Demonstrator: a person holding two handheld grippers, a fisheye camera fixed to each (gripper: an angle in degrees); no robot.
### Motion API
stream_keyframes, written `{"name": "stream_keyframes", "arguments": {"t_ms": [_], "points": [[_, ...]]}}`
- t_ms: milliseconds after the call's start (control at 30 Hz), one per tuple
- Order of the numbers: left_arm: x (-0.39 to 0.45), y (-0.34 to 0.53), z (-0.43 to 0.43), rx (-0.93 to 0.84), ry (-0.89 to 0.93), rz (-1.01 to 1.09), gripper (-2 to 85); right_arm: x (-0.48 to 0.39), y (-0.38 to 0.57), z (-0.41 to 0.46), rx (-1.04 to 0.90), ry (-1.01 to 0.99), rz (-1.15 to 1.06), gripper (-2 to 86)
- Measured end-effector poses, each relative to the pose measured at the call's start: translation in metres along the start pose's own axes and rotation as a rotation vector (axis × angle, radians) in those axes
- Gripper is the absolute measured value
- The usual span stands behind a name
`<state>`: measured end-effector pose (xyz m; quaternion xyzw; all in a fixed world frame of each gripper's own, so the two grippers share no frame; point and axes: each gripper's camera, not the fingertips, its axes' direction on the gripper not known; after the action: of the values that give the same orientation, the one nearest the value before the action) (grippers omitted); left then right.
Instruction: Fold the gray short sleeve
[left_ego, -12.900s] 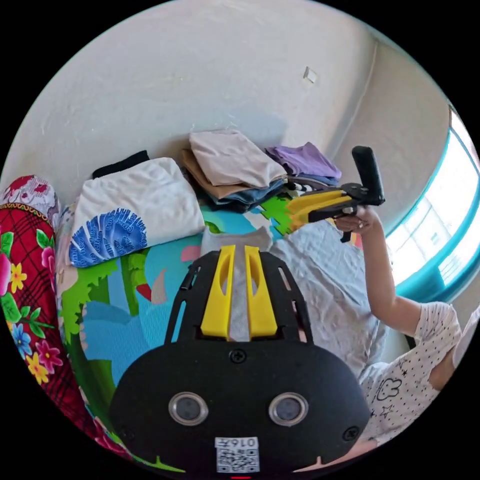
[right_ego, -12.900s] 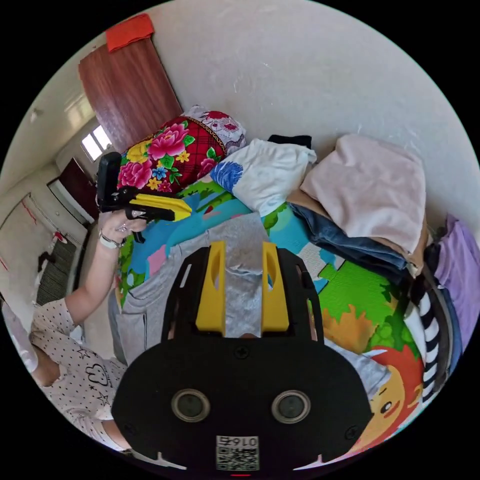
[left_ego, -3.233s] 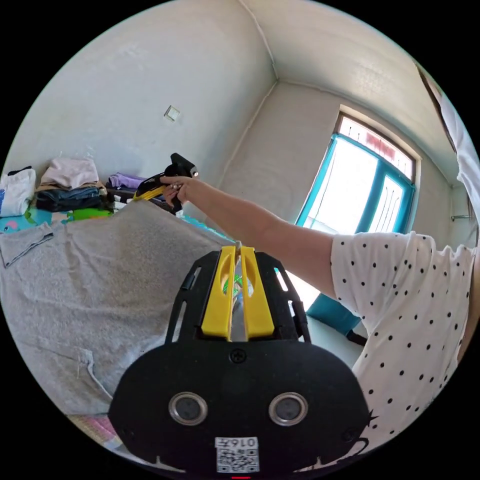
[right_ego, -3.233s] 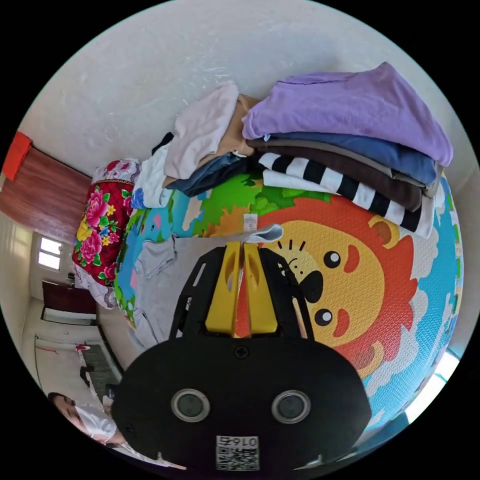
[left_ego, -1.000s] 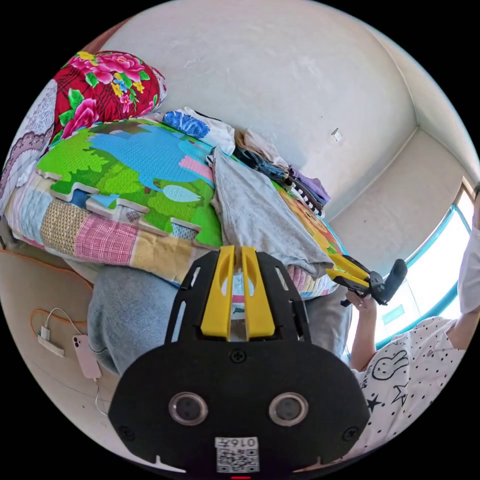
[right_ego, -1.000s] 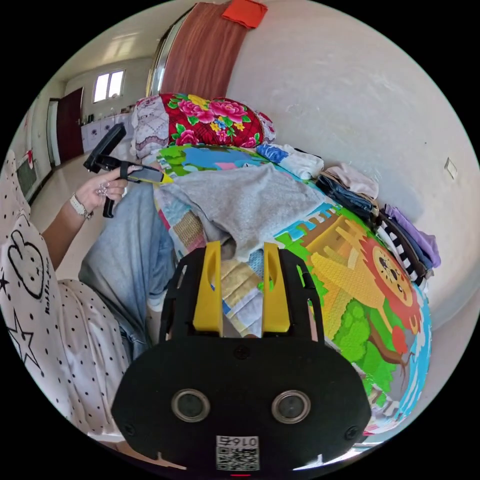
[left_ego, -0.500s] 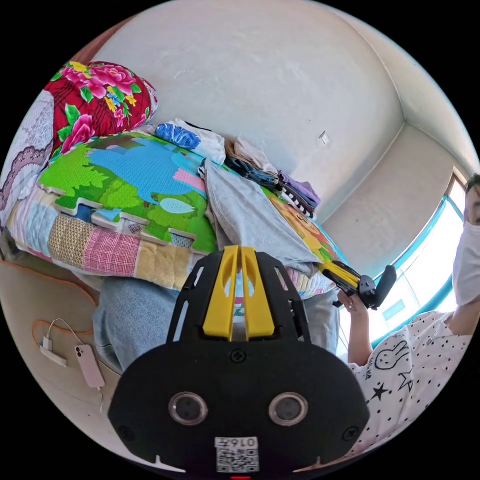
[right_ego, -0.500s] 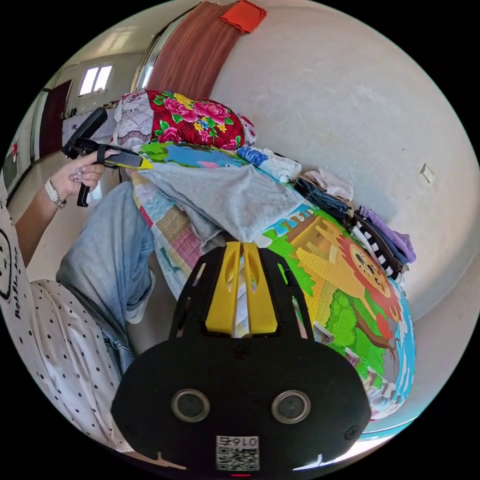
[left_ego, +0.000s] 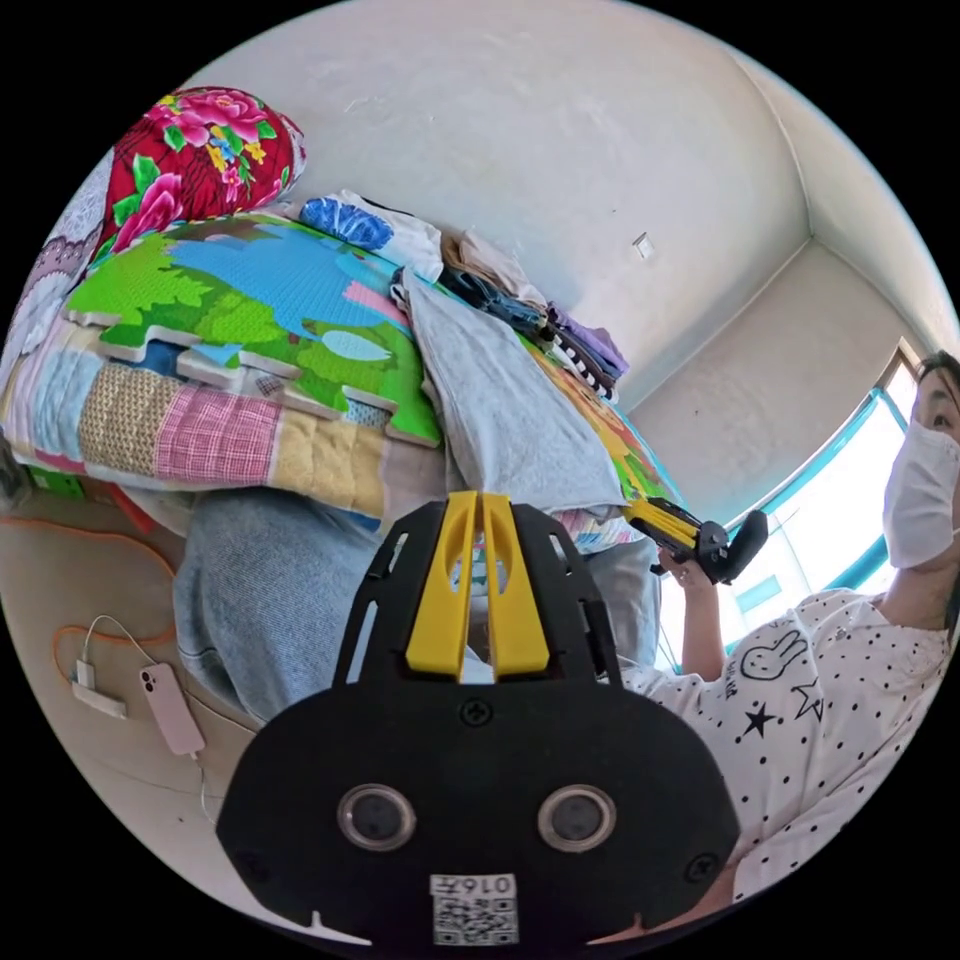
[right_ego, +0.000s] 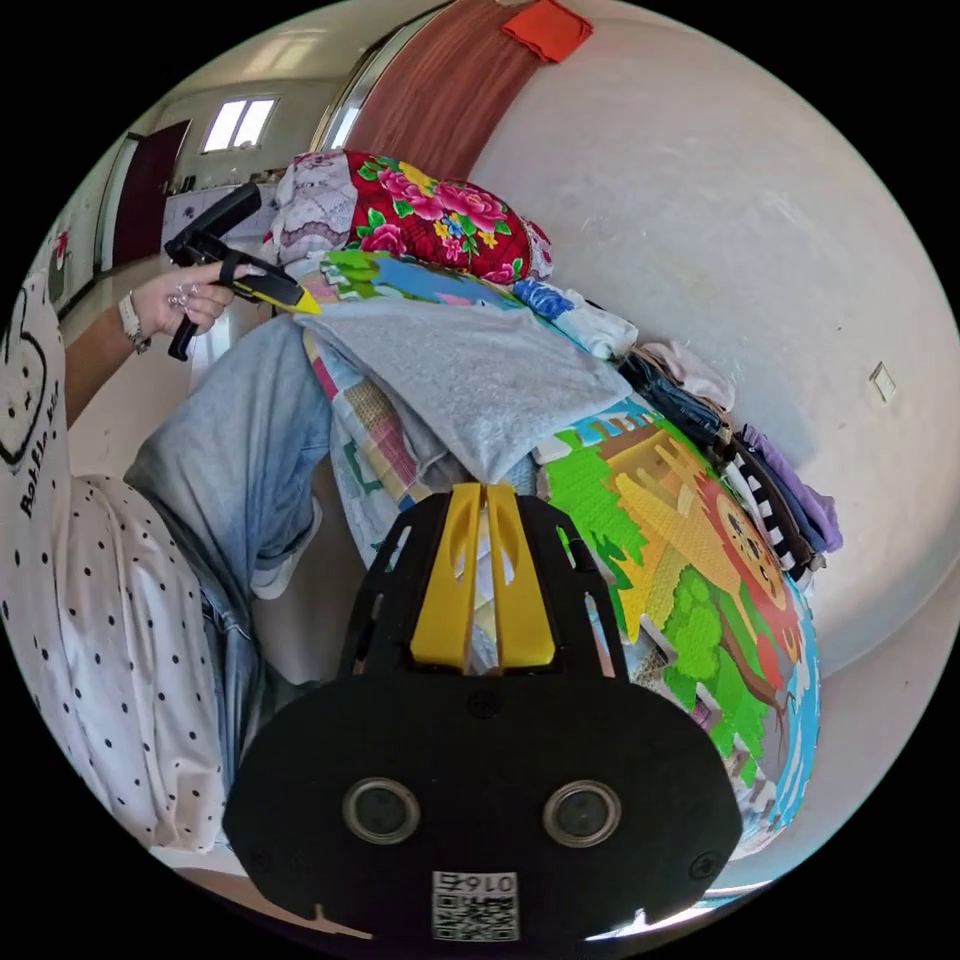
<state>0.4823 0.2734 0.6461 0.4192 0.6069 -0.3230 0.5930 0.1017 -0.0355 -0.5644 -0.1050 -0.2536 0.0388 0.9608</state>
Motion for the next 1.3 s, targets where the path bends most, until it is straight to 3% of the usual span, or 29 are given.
{"name": "stream_keyframes", "arguments": {"t_ms": [233, 333, 467, 567, 800, 867, 1000, 1300], "points": [[0.013, -0.026, -0.007, 0.004, 0.01, 0.038, -0.9, 0.06, 0.004, -0.012, 0.164, -0.11, 0.048, 4.9], [0.023, -0.043, -0.014, -0.003, -0.105, 0.048, -0.9, 0.115, -0.01, -0.011, 0.207, -0.243, 0.142, 8.0], [0.045, -0.083, -0.035, 0.145, -0.315, 0.124, -0.8, 0.19, -0.036, -0.003, 0.271, -0.328, 0.192, 9.3], [0.058, -0.13, -0.034, 0.189, -0.326, 0.23, -0.6, 0.254, -0.06, 0.013, 0.337, -0.378, 0.276, 7.6], [0.041, -0.277, 0.042, 0.057, -0.161, 0.189, 2.5, 0.387, -0.135, 0.165, -0.04, -0.316, 0.627, 10.5], [0.037, -0.316, 0.08, -0.034, -0.249, 0.163, 3.5, 0.419, -0.144, 0.224, -0.153, -0.423, 0.684, 10.2], [0.037, -0.349, 0.129, -0.166, -0.385, 0.174, 3.9, 0.45, -0.144, 0.271, -0.165, -0.566, 0.717, 10.3], [0.035, -0.371, 0.167, -0.225, -0.392, 0.139, -0.5, 0.472, -0.145, 0.31, -0.222, -0.502, 0.613, 7.8]]}}
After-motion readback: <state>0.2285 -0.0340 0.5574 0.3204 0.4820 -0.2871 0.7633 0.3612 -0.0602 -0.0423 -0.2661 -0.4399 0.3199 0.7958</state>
